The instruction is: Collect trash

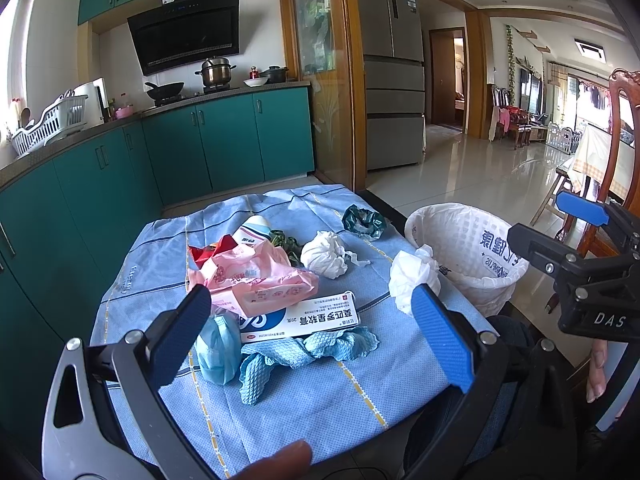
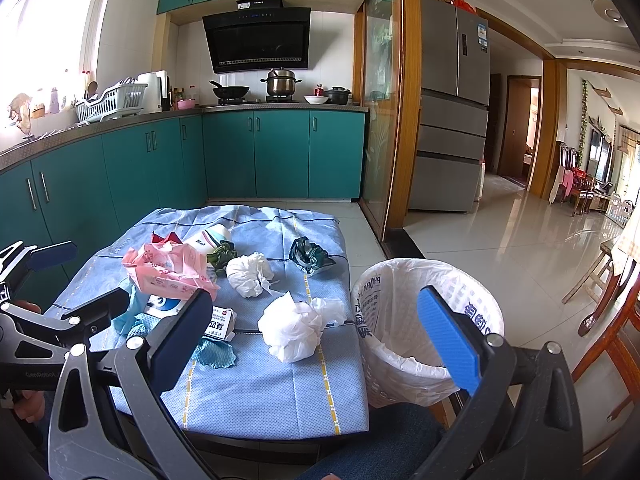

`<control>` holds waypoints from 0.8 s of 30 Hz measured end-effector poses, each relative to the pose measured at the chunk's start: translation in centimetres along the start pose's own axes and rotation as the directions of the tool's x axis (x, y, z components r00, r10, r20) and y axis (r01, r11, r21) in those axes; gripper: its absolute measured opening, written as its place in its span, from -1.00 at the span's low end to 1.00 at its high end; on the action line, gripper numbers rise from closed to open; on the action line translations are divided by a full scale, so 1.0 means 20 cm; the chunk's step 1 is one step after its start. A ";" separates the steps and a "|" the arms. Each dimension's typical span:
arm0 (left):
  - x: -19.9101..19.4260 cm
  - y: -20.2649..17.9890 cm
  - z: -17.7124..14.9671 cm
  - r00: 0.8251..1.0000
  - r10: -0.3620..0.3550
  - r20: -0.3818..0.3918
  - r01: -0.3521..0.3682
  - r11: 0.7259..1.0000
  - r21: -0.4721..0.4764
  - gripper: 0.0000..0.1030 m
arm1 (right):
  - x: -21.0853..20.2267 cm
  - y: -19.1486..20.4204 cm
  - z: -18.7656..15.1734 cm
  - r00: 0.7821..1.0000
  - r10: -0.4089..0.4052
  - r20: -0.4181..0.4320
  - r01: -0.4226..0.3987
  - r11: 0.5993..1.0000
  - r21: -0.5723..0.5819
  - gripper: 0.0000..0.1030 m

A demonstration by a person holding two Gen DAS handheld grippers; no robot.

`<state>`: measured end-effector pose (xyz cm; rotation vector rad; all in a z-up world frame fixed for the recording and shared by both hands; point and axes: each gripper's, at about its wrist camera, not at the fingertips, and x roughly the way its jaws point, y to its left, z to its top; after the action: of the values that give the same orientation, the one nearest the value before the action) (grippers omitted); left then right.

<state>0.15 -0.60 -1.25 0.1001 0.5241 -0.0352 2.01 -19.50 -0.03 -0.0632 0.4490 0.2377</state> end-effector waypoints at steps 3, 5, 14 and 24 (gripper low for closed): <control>0.00 0.01 0.00 1.000 -0.003 -0.003 0.003 1.000 -0.006 0.94 | 0.00 0.00 0.00 1.000 -0.002 0.000 0.002 1.000 -0.003 0.94; 0.01 0.01 0.00 1.000 -0.004 -0.008 0.003 1.000 -0.008 0.94 | 0.00 0.00 0.00 1.000 -0.007 0.001 0.007 1.000 -0.008 0.94; 0.03 0.02 0.00 1.000 -0.001 -0.022 0.001 1.000 -0.006 0.94 | 0.01 -0.01 -0.01 1.000 -0.011 -0.003 0.011 1.000 -0.001 0.94; 0.06 0.02 -0.01 0.999 -0.005 -0.040 0.004 1.000 -0.009 0.94 | 0.04 -0.01 -0.01 1.000 -0.012 -0.015 0.012 1.000 0.000 0.94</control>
<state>1.12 -0.13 -1.91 0.0907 0.5646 -0.0351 2.61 -19.50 -0.58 -0.0673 0.4635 0.2250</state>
